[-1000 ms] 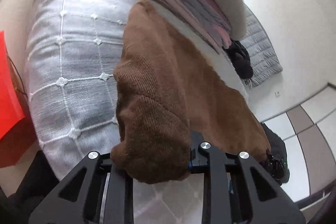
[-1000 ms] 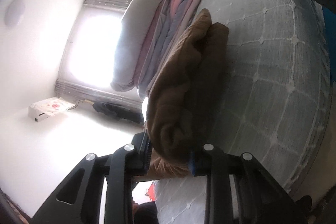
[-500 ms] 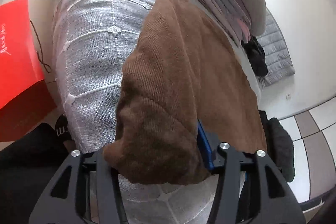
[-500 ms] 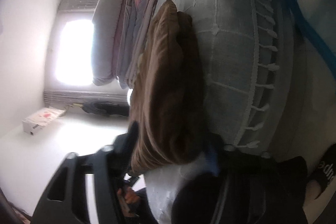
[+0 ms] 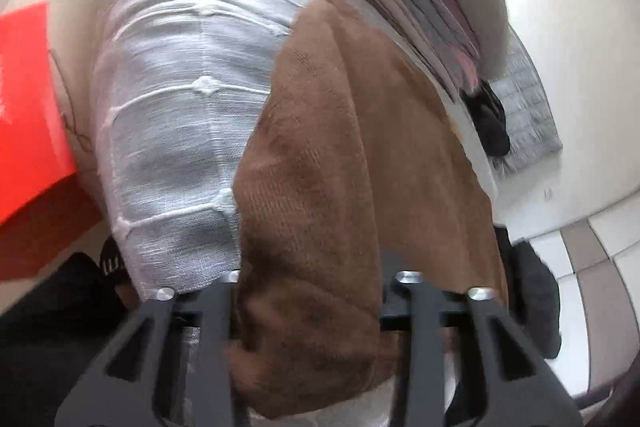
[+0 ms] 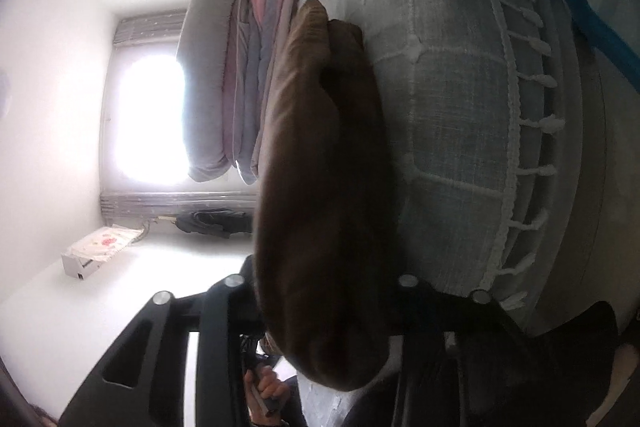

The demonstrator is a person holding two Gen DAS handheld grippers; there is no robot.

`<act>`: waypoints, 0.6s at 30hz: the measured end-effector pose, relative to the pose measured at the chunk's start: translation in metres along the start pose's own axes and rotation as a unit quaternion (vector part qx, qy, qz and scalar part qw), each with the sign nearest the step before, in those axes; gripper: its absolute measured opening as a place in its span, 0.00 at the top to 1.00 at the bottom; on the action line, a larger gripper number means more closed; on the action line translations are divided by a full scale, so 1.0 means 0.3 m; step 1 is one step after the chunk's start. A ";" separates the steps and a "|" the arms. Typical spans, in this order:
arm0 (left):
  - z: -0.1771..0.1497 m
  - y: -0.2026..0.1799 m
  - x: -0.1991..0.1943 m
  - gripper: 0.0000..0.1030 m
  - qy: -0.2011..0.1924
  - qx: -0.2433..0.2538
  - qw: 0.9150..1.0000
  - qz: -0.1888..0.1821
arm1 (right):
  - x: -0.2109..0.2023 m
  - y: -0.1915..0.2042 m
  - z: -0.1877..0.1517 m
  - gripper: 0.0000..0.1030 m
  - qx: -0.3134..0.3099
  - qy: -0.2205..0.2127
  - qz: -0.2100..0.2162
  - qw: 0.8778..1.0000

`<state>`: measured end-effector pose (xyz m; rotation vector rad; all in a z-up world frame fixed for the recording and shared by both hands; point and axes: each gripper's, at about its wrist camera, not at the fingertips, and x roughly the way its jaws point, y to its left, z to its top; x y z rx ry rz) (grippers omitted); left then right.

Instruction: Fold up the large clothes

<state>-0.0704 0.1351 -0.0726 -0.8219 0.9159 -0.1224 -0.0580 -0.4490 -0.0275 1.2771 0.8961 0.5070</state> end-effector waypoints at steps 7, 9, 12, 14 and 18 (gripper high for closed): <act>0.012 -0.119 -0.124 0.82 -0.011 0.050 0.998 -0.019 | -0.046 0.168 -0.028 0.69 -0.039 0.000 0.036 0.999; -0.010 -0.146 -0.166 0.82 -0.013 0.070 0.997 -0.015 | -0.069 0.194 -0.047 0.69 -0.050 0.004 0.035 0.998; -0.033 -0.109 -0.157 0.82 0.004 0.072 0.997 0.004 | -0.093 0.157 -0.075 0.69 -0.056 0.019 -0.002 0.998; -0.033 -0.048 -0.093 0.75 0.031 0.054 0.998 0.023 | -0.101 0.063 -0.046 0.61 -0.038 0.014 -0.078 0.996; -0.033 0.046 -0.062 0.58 0.034 0.005 0.999 0.008 | -0.162 0.098 -0.063 0.51 -0.087 -0.037 -0.196 0.976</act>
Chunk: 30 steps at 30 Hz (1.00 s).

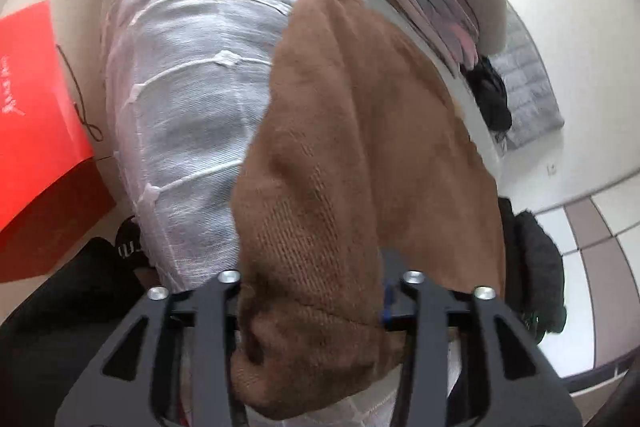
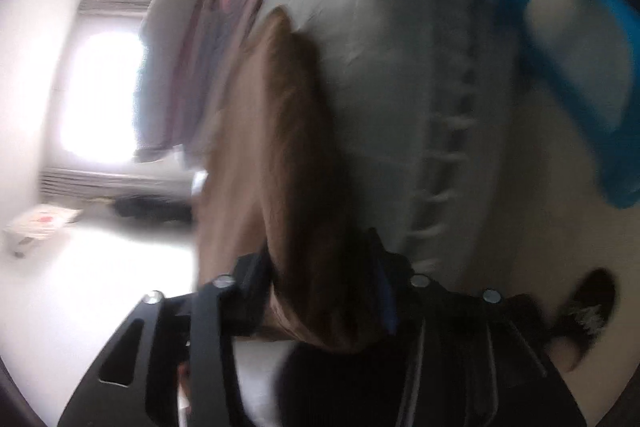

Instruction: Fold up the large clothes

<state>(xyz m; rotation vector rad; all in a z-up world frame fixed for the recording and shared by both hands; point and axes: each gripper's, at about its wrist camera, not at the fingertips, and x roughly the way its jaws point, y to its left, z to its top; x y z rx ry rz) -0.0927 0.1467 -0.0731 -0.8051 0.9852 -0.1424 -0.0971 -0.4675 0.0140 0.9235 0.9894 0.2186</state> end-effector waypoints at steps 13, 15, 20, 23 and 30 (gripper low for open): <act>0.180 -0.196 -0.251 0.48 -0.205 0.074 0.975 0.043 | 0.115 0.616 0.225 0.19 -0.238 -0.078 -0.097 0.963; 0.225 -0.291 -0.142 0.48 -0.192 0.125 0.973 0.031 | 0.278 0.630 0.268 0.19 -0.245 -0.055 -0.115 0.961; 0.345 -0.430 0.185 0.48 -0.145 0.187 0.971 0.031 | 0.596 0.576 0.389 0.19 -0.237 -0.016 -0.181 0.954; 0.404 -0.431 0.374 0.48 -0.106 0.208 0.970 0.071 | 0.779 0.505 0.442 0.05 -0.221 0.035 -0.212 0.951; 0.481 -0.380 0.525 0.48 -0.070 0.193 0.975 0.089 | 0.806 0.527 0.459 0.05 -0.238 0.007 -0.215 0.947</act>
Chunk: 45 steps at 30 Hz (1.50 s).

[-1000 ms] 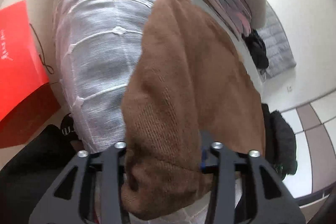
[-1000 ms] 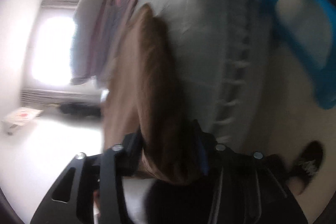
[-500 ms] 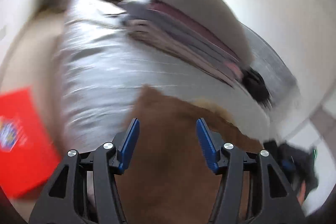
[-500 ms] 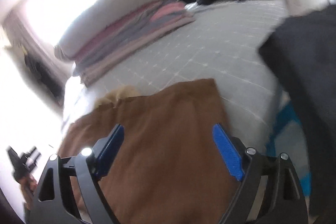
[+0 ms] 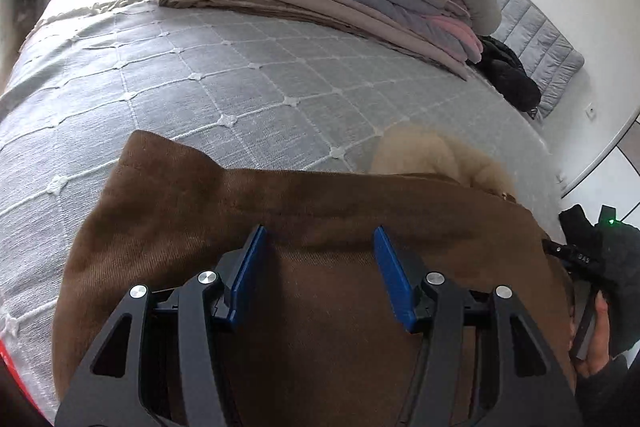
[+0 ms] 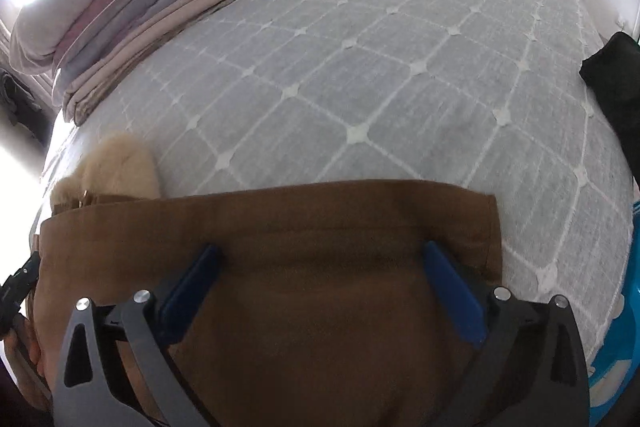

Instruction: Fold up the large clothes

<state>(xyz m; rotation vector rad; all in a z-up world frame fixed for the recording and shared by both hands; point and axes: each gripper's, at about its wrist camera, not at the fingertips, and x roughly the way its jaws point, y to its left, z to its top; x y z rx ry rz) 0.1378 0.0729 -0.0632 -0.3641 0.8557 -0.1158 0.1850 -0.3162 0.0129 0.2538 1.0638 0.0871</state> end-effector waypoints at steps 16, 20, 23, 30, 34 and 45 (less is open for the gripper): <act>-0.233 0.293 -0.667 0.35 -0.071 -0.122 0.990 -0.001 | -0.493 0.268 -0.381 0.05 -0.035 -0.046 0.293 0.954; -0.392 0.392 -0.744 0.35 -0.041 -0.186 0.982 -0.011 | -0.251 0.332 -0.504 0.05 -0.010 0.080 0.272 0.959; -0.538 0.455 -0.759 0.35 -0.010 -0.260 0.965 -0.024 | -0.254 0.352 -0.531 0.05 -0.032 0.050 0.257 0.965; -0.671 0.427 -0.715 0.32 0.008 -0.309 0.947 -0.091 | -0.427 0.315 -0.571 0.05 0.004 0.023 0.304 0.953; -0.656 0.369 -0.669 0.32 0.018 -0.290 0.954 -0.076 | -0.517 0.218 -0.624 0.05 0.023 0.009 0.298 0.954; -0.635 0.295 -0.549 0.26 0.020 -0.331 0.937 -0.105 | -0.645 -0.100 -0.644 0.05 0.094 -0.031 0.260 0.960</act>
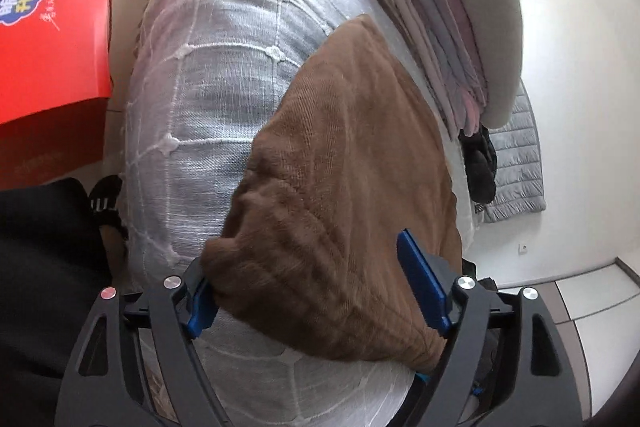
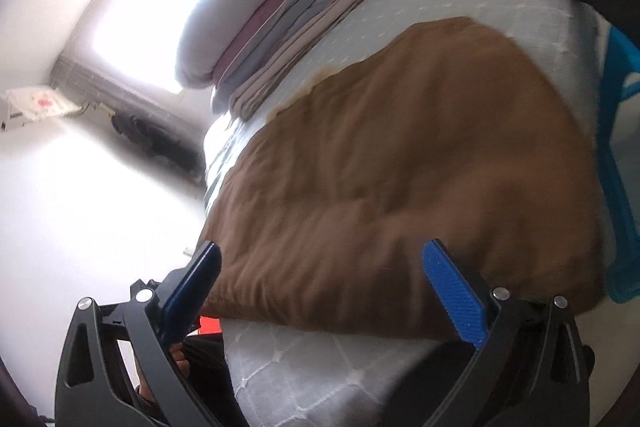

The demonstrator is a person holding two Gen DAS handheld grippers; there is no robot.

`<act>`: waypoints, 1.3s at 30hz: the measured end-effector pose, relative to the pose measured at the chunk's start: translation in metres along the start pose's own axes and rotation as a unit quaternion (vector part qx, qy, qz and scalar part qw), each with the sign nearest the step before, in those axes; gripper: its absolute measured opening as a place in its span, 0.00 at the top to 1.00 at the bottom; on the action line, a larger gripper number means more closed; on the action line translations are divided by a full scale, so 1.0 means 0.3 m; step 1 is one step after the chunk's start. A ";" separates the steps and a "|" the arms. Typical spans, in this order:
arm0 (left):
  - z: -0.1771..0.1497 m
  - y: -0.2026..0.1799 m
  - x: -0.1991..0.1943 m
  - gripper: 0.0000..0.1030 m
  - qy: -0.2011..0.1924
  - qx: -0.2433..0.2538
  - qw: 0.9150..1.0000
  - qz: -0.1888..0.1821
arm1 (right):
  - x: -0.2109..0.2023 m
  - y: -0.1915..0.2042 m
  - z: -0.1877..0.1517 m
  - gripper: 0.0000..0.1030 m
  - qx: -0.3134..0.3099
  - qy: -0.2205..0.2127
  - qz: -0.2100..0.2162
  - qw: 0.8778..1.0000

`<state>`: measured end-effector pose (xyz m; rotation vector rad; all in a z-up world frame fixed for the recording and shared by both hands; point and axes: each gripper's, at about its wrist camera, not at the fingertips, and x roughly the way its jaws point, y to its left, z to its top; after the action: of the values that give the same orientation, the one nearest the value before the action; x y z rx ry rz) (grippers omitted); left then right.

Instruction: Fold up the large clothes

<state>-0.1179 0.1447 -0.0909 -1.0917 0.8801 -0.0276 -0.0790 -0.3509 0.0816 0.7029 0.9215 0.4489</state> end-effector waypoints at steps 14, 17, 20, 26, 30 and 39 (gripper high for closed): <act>0.019 -0.005 0.064 0.28 0.011 0.027 0.999 0.019 | -0.216 -0.435 -0.073 0.05 0.180 -0.054 -0.042 0.981; 0.014 -0.014 0.059 0.31 0.008 0.033 0.999 0.020 | -0.118 -0.484 -0.079 0.05 0.196 -0.017 -0.017 0.980; 0.016 -0.015 0.051 0.37 0.008 0.033 0.999 0.021 | -0.030 -0.520 -0.072 0.05 0.222 0.005 0.053 0.974; 0.029 -0.003 0.032 0.64 0.006 0.040 0.999 0.004 | 0.005 -0.458 -0.039 0.19 0.192 -0.010 0.098 0.976; 0.023 -0.045 0.006 0.75 -0.009 0.073 0.997 -0.005 | -0.059 -0.424 -0.028 0.67 0.168 -0.032 0.092 0.981; 0.002 -0.150 -0.108 0.80 -0.018 0.111 0.993 -0.040 | -0.168 -0.300 -0.041 0.72 0.131 -0.055 0.113 0.983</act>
<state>-0.1219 0.1368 -0.0363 -0.9157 0.7809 -0.1695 -0.1112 -0.4406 0.0405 1.0687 0.8072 0.4889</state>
